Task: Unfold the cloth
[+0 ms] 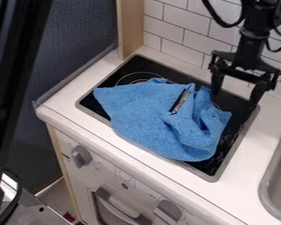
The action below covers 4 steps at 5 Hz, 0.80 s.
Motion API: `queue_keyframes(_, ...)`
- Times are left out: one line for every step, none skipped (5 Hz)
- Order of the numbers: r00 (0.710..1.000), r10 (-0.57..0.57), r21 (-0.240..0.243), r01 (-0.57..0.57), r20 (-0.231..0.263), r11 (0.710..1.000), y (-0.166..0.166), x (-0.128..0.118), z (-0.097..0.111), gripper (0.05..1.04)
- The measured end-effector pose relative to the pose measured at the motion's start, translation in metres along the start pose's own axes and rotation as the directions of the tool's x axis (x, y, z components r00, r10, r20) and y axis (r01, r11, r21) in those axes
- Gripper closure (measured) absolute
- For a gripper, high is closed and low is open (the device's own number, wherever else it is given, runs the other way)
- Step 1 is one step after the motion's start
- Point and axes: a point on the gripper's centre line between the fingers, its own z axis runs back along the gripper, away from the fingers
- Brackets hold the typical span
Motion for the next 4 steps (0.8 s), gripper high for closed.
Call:
queue_keyframes(0.994,0.101,0.004,-0.101,0.029,0.995,0.023,-0.006,0.020,0.083)
queue_keyframes(0.977,0.205,-0.001,-0.206,0.054,0.979,0.055,-0.017,0.032,0.083)
queue_keyframes(0.957,0.285,-0.029,-0.284,0.049,0.958,0.085,-0.027,0.026,0.083)
queue_keyframes(0.943,0.332,-0.037,-0.331,0.034,0.943,0.102,-0.028,0.022,0.083)
